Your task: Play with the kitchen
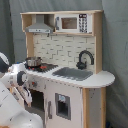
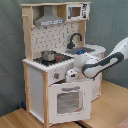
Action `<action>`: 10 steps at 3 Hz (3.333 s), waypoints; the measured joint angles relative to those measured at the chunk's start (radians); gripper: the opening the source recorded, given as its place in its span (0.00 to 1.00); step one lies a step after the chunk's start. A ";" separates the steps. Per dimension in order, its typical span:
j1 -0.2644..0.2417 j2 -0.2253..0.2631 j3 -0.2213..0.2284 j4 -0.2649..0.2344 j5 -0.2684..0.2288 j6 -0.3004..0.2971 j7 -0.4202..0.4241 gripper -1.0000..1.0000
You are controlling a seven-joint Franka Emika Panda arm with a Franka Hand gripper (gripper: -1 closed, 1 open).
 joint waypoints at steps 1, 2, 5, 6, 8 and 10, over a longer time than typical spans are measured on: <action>-0.038 0.000 0.047 0.026 0.002 0.000 0.060 1.00; -0.038 0.000 0.047 0.026 0.002 0.000 0.064 0.00; -0.026 0.000 0.106 0.053 0.093 0.000 0.242 0.00; 0.009 0.000 0.107 0.054 0.094 0.000 0.340 0.00; 0.098 0.000 0.107 0.054 0.098 -0.001 0.523 0.00; 0.107 0.001 0.083 0.050 0.098 -0.008 0.588 1.00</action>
